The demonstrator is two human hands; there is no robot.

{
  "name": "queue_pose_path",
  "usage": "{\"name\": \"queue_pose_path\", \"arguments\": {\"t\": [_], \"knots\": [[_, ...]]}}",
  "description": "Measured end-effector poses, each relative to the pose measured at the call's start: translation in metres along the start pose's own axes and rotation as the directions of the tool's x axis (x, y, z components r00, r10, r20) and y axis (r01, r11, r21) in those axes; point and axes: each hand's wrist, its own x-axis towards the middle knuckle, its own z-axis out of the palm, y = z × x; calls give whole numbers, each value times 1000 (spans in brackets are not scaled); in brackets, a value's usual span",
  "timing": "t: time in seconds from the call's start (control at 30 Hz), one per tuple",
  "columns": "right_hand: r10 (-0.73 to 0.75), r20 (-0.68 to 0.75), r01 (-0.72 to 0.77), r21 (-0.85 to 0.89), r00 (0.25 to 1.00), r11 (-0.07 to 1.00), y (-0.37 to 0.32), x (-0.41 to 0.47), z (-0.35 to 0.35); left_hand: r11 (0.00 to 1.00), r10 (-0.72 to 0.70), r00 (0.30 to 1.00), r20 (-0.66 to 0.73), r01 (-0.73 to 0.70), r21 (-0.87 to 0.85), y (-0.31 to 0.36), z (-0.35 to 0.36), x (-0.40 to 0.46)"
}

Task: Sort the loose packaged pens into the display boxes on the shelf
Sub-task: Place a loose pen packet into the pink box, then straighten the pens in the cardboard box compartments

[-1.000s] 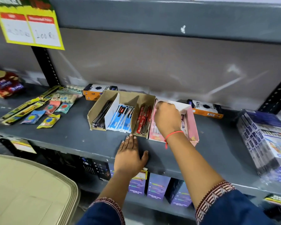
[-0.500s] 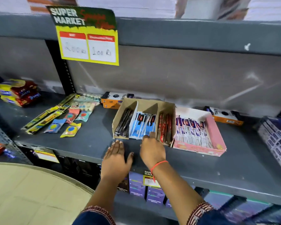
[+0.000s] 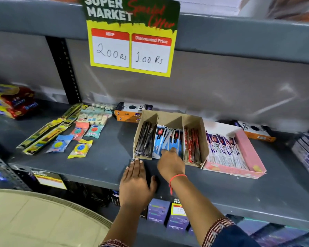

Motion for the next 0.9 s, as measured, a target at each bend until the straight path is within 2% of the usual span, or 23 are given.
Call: {"name": "queue_pose_path", "arguments": {"t": [0.13,0.3,0.47,0.67,0.9], "knots": [[7,-43,-6,36,999,999,4,3,3,1000,-16,1000,4,16,2,1,-1,0],[-34,-26,33,-31,999,999,7,6,-1,1000,-13,1000,3,13,-8,1,-2,0],[-14,-39,12,-70,999,997,13,7,-5,1000,-11,1000,-20,11,-5,0,0,0],[11,-29,-8,123,1000,992,3,8,-3,1000,-18,1000,-10,18,7,1,0,0],[65,11,-64,381,998,922,3,15,-2,1000,-18,1000,-12,18,16,1,-1,0]]}}
